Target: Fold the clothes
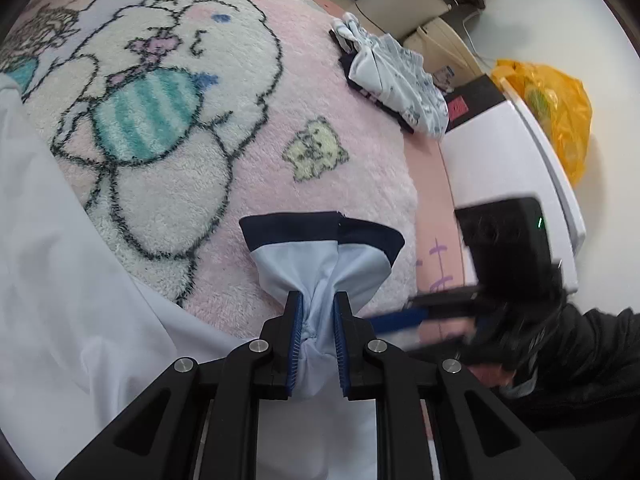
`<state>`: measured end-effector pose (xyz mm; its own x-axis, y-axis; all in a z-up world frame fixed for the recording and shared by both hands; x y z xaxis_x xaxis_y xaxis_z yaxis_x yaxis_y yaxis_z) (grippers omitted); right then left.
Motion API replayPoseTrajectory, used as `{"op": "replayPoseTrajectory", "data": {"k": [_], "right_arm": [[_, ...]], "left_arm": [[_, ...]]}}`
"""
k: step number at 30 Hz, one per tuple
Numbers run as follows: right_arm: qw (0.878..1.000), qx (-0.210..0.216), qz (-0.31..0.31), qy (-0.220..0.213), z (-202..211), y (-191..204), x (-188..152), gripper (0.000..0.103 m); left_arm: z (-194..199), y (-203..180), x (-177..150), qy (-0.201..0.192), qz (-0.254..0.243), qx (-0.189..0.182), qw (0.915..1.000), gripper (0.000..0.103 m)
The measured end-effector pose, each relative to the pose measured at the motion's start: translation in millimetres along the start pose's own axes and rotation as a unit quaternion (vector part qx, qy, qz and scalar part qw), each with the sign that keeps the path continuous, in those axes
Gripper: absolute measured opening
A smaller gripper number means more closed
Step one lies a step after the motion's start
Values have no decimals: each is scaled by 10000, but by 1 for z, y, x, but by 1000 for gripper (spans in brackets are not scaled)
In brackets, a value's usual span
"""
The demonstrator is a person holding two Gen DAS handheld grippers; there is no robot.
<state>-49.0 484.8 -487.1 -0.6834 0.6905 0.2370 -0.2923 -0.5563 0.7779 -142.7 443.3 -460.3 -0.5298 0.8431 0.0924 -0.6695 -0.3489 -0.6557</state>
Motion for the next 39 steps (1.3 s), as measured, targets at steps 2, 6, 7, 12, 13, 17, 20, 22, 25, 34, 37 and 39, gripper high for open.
{"op": "replayPoseTrajectory", "data": {"k": [2, 6, 7, 12, 13, 17, 20, 22, 25, 34, 37, 39], "right_arm": [[9998, 121, 151, 9, -5, 4, -4, 63], [9992, 321, 231, -74, -8, 7, -6, 66], [9991, 360, 184, -112, -8, 7, -5, 66], [9987, 493, -121, -79, -10, 8, -11, 66], [9979, 569, -315, -46, -10, 7, -14, 66], [9963, 576, -639, 27, -12, 5, -23, 66], [9967, 462, -662, 48, -14, 8, -25, 66], [9972, 412, -609, 107, -16, 10, -26, 66], [9976, 360, -570, 158, -19, 12, -26, 66], [9983, -314, -489, 78, -19, 11, -25, 25], [9952, -591, -741, -235, -19, 9, -21, 14], [9934, -760, -731, -449, -17, 13, -16, 9]], "left_arm": [[5, 1, 5, -82, 52, -43, 9999, 13], [13, -1, 14, -207, 135, -131, 9996, 13], [15, -2, 15, -202, 123, -160, 9996, 13], [11, 4, 25, 121, 343, 18, 9993, 14], [8, 7, 27, 184, 446, 108, 9988, 15], [-1, 14, 34, 350, 781, 12, 9963, 38], [-4, 16, 39, 364, 989, -118, 9944, 74], [-8, 17, 41, 405, 1116, -186, 9928, 74], [-16, 21, 43, 489, 1221, -99, 9913, 74], [-21, 11, 35, 445, 1089, -157, 9929, 42], [-23, 11, 31, 390, 988, -26, 9943, 23], [-24, 12, 30, 356, 954, -9, 9948, 17]]}}
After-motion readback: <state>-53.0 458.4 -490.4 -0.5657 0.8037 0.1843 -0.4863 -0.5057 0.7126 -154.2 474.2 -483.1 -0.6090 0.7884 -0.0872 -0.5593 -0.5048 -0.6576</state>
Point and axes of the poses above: each gripper's, at about its wrist camera, not at the fingertips, and z roughly against the way its jaws point, y to its left, x to its top, the point moved 8 cm from there along -z, roughly the way its jaws point, and after that the axes turned 15 degrees about z, right-handed, at the moved point
